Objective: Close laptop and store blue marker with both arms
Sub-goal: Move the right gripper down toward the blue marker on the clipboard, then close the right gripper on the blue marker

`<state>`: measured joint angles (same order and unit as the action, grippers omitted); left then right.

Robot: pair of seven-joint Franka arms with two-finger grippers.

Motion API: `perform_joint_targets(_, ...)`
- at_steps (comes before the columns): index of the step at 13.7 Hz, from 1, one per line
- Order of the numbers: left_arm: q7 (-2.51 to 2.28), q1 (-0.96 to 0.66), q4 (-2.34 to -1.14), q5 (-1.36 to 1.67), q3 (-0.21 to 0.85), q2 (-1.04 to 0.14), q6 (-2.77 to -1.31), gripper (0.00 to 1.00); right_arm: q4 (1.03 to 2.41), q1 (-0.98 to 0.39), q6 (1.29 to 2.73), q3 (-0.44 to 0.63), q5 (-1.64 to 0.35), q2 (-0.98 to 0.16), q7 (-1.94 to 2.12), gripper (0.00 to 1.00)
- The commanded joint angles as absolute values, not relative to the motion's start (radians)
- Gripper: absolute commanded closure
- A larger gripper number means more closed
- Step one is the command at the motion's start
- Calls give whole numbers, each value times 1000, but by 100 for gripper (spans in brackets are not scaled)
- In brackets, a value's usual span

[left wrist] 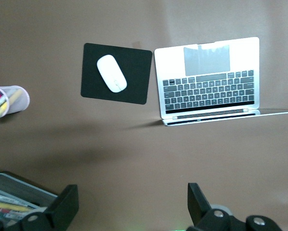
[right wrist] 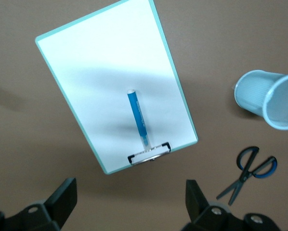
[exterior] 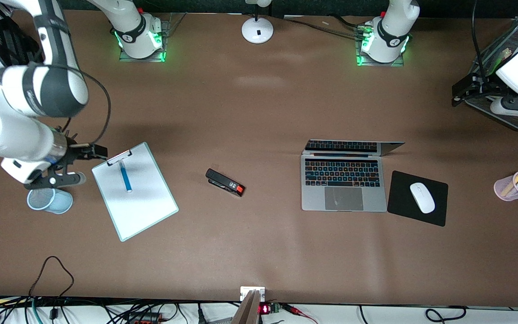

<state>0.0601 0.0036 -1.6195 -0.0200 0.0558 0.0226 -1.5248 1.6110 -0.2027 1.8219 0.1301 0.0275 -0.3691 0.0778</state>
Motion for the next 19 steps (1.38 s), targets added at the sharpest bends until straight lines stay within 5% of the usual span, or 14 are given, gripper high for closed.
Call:
perform_joint_targets(1, 51, 3, -1566, -3, 54, -21, -1494, 0, 1585, -202, 1854, 133, 17, -428, 109, 0)
perform_joint_targets(6, 60, 12, -1551, -3, 54, -26, -1477, 2, 1611, -230, 1927, 143, 21, -476, 201, 0)
perform_joint_targets(7, 60, 9, -1552, -2, 54, -40, -1477, 13, 1611, -224, 1930, 143, 20, -477, 212, 0)
perform_joint_targets(9, 58, 9, -1551, -2, 54, -43, -1477, 15, 1611, -213, 1946, 143, 23, -498, 230, 0)
perform_joint_targets(13, 58, 8, -1551, -2, 54, -43, -1476, 2, 1611, -193, 1985, 143, 18, -525, 298, 0)
perform_joint_targets(17, 51, 3, -1551, -2, 55, -43, -1454, 79, 1611, -183, 1997, 143, 18, -546, 320, 0)
perform_joint_targets(19, 51, 2, -1555, -2, 55, -44, -1453, 97, 1618, -173, 2019, 141, 17, -568, 351, 0)
